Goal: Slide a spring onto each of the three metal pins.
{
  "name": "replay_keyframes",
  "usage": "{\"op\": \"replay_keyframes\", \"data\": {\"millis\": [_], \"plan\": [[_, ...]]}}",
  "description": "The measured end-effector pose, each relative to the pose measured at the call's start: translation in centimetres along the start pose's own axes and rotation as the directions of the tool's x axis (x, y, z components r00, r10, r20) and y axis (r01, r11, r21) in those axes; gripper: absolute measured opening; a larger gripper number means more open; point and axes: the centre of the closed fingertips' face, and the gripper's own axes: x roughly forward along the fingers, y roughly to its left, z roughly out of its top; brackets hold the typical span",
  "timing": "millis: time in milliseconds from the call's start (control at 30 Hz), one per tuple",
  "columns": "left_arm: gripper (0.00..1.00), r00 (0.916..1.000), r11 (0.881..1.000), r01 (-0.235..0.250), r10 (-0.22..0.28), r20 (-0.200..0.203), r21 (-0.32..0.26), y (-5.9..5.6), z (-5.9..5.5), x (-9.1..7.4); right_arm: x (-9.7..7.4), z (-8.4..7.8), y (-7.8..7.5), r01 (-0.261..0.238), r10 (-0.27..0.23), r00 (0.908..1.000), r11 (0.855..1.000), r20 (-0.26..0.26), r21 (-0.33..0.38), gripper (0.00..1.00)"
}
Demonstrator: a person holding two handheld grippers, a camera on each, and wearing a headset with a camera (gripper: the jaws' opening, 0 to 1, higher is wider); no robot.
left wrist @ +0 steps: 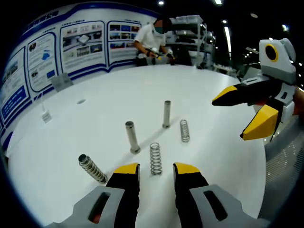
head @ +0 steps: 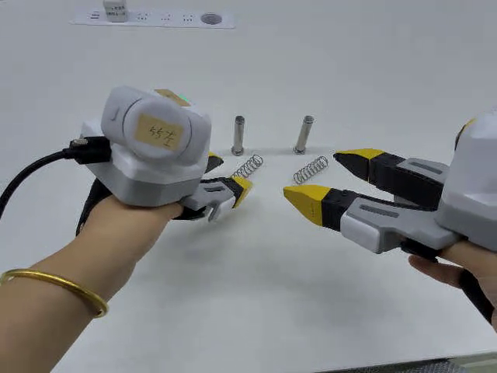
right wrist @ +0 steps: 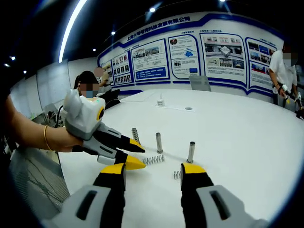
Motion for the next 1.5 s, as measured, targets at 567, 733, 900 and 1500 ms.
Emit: {"op": "replay_keyframes", "data": {"millis": [567,733,900,1500], "plan": [[0.18,0.9994,1.000,-0.003,0.003,-0.035,0.011,0.2,-0.9,0.9,0.0,-0.2,-1.5,0.060,-0.059,0.9982,0.998,-0.012,0.029,0.44],[0.15,0.9994,1.000,0.001,0.000,-0.033,0.007,0.0,-0.9,1.0,0.1,-0.3,-1.9,0.076,-0.076,0.9970,0.997,-0.017,0.034,0.43],[0.12,0.9994,1.000,0.003,-0.002,-0.033,0.021,0.0,-0.9,1.0,0.1,-0.4,-2.1,0.086,-0.085,0.9961,0.995,-0.023,0.041,0.42],[0.10,0.9997,0.998,0.007,-0.005,0.023,-0.068,0.0,-0.1,-1.1,-0.2,-0.1,-2.4,0.095,-0.095,0.9954,0.991,0.003,0.090,0.42]]}}
